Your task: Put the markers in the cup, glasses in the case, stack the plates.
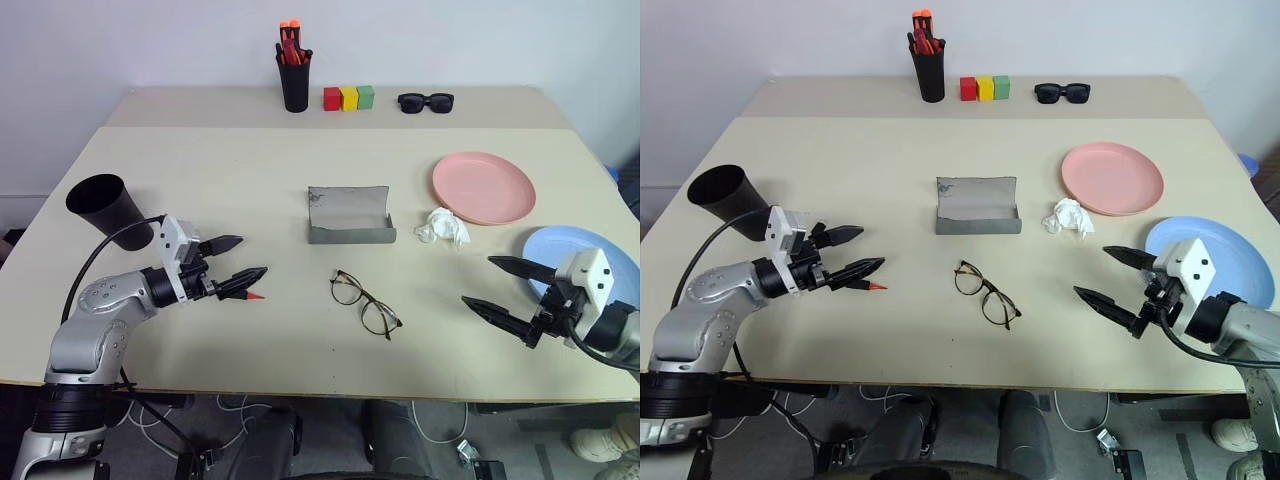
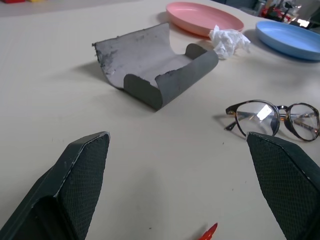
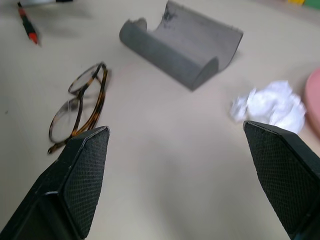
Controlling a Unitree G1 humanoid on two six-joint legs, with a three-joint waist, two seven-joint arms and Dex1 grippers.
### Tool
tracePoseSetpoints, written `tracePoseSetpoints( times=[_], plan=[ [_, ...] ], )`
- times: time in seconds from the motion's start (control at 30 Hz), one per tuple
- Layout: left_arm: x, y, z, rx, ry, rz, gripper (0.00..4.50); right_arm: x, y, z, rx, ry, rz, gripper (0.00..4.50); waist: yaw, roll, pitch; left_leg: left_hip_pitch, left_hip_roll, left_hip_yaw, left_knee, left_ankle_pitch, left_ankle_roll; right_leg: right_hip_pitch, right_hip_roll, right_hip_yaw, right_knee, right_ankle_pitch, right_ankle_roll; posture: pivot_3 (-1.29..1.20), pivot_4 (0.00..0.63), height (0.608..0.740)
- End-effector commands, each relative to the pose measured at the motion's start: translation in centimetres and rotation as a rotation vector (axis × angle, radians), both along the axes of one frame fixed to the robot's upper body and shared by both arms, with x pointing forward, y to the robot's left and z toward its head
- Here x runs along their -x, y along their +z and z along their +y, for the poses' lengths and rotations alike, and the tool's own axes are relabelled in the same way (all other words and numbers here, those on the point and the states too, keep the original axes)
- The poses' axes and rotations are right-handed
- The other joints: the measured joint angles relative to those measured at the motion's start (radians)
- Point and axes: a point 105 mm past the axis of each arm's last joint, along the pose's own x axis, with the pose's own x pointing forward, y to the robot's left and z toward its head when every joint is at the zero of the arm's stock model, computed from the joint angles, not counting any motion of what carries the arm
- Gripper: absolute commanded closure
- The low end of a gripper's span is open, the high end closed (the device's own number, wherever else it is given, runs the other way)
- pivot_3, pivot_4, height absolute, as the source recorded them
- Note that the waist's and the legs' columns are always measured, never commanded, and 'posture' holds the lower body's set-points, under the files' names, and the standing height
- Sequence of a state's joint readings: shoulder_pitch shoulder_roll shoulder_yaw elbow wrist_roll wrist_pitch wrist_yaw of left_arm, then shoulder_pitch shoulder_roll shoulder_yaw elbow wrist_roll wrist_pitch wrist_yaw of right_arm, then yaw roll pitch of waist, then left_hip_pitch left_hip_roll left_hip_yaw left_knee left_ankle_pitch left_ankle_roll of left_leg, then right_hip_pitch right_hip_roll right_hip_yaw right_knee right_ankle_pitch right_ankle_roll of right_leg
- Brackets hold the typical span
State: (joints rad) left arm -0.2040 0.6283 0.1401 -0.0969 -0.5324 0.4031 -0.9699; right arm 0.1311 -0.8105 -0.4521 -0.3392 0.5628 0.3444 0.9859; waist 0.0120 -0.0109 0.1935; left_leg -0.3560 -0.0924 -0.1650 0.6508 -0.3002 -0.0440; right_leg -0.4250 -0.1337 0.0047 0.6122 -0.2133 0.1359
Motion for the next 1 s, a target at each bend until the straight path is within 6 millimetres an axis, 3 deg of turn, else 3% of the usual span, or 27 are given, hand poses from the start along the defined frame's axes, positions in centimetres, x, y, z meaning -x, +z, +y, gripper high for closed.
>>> tracePoseSetpoints(
  times=[0.03, 0.4, 0.67, 0.9, 1.0],
  plan=[
    [-0.3, 1.4, 0.1, -0.001, 0.002, -0.066, 0.0, -0.4, 1.3, 0.6, 0.001, 0.024, -0.038, 0.12, 0.001, 0.0, 0.0, 0.0, 0.0, 0.0, 0.0, 0.0, 0.0, 0.0, 0.0, 0.0, 0.0, 0.0, 0.0, 0.0, 0.15, 0.74],
    [-0.8, 2.7, 0.1, -0.009, 0.044, -0.101, 0.0, -2.3, 1.7, 1.4, 0.007, 0.067, -0.065, 0.12, 0.001, 0.0, 0.0, 0.0, 0.0, 0.0, 0.0, 0.0, 0.0, 0.0, 0.0, 0.0, 0.0, 0.0, 0.0, 0.0, 0.15, 0.74],
    [-0.9, 3.6, 1.5, -0.038, 0.131, -0.123, 0.0, -5.1, 2.1, 5.2, -0.032, 0.15, -0.136, 0.12, -0.007, 0.0, 0.0, 0.0, 0.001, 0.0, -0.001, 0.0, -0.001, -0.002, 0.002, 0.001, 0.0, 0.001, -0.001, 0.0, 0.15, 0.74],
    [-1.3, 4.2, 1.6, -0.1, 0.216, -0.105, 0.0, -5.4, 2.3, 7.1, -0.066, 0.191, -0.174, 0.12, 0.001, 0.0, 0.0, -0.001, 0.0, 0.0, -0.001, 0.0, -0.001, -0.002, 0.001, 0.001, 0.0, 0.001, -0.001, 0.0, 0.15, 0.74],
    [-1.1, 3.4, 2.8, -0.135, 0.315, -0.045, 0.0, -5.7, 2.0, 8.0, -0.078, 0.207, -0.182, 0.12, -0.005, 0.0, 0.0, -0.001, 0.0, 0.0, -0.001, 0.0, -0.001, -0.002, 0.001, 0.001, 0.0, 0.001, -0.001, 0.0, 0.15, 0.74]
  ],
)
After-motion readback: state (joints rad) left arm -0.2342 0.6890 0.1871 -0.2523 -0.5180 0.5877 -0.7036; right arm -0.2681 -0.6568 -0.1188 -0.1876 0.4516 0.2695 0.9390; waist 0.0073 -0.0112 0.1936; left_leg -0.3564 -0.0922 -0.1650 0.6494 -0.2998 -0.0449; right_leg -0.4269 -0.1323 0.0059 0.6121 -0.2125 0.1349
